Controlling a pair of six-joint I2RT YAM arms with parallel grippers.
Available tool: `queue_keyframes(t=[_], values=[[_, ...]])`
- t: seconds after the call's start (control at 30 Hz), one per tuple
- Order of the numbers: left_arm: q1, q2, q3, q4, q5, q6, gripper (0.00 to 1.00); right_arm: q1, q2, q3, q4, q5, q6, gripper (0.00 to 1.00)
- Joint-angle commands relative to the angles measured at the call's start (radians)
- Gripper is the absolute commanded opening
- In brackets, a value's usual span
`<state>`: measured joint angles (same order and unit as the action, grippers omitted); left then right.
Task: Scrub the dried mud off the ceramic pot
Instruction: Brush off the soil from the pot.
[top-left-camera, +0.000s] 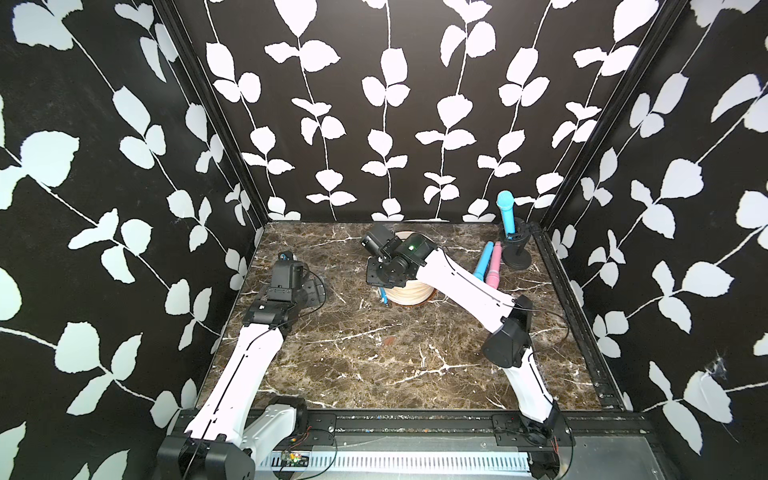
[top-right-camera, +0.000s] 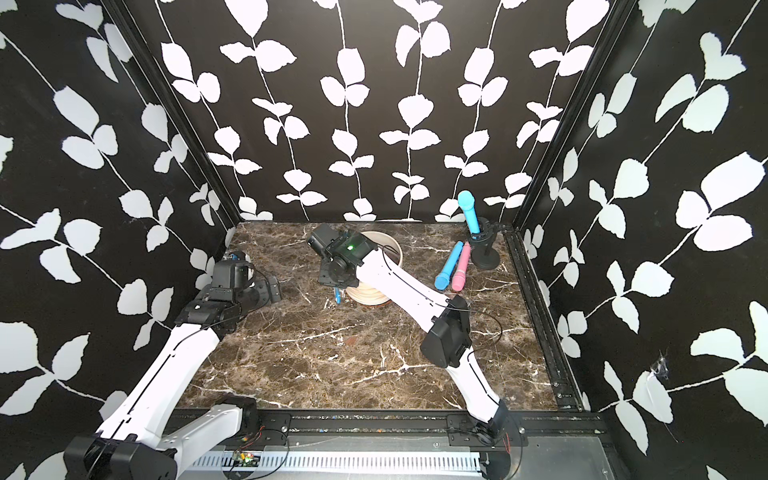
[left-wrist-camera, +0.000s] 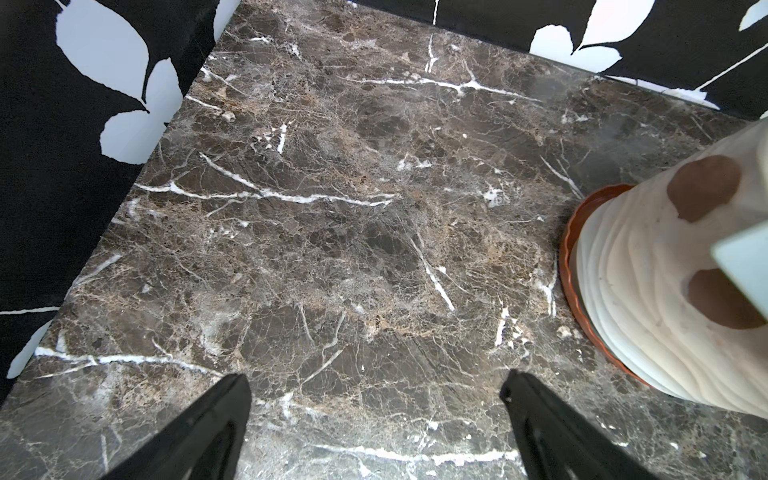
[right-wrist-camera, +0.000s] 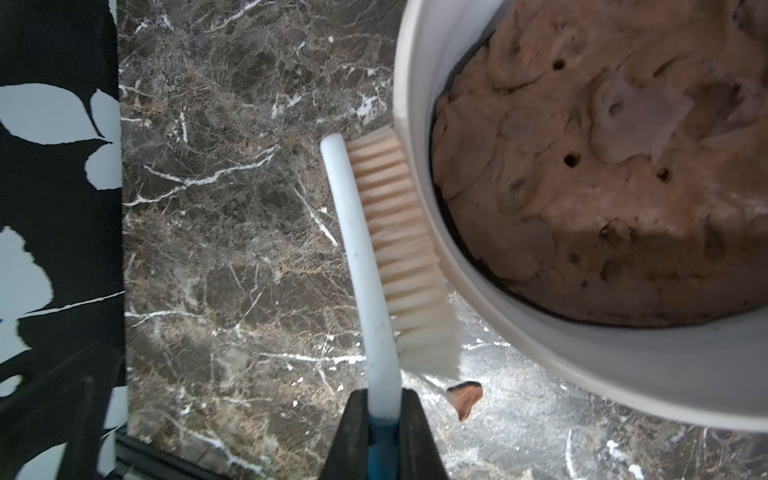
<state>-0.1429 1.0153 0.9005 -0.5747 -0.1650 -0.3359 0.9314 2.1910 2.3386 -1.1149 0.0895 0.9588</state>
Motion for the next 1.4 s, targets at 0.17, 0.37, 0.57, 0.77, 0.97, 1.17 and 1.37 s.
queue_keyframes(t=[0.17, 0.37, 0.57, 0.77, 0.97, 1.17, 1.37], values=[[0.006, -0.008, -0.016, 0.001, -0.012, 0.015, 0.99, -0.005, 0.016, -0.021, -0.101, 0.163, -0.029, 0.0], [0.006, -0.007, -0.017, 0.002, -0.01, 0.014, 0.98, 0.006, -0.048, -0.176, -0.132, 0.183, -0.045, 0.0], [0.006, -0.001, -0.015, 0.01, 0.005, 0.009, 0.99, 0.004, -0.133, -0.35, -0.125, 0.218, -0.03, 0.0], [0.007, -0.002, -0.011, 0.016, 0.042, 0.013, 0.99, -0.003, -0.243, -0.468, -0.097, 0.132, -0.12, 0.0], [0.007, -0.018, -0.012, 0.051, 0.099, 0.021, 0.99, -0.004, -0.405, -0.642, 0.031, -0.2, -0.342, 0.0], [0.006, -0.013, -0.009, 0.081, 0.179, 0.027, 0.99, -0.003, -0.519, -0.801, 0.144, -0.489, -0.495, 0.0], [0.007, -0.048, -0.021, 0.153, 0.266, 0.027, 0.98, -0.018, -0.564, -0.777, 0.152, -0.434, -0.559, 0.0]])
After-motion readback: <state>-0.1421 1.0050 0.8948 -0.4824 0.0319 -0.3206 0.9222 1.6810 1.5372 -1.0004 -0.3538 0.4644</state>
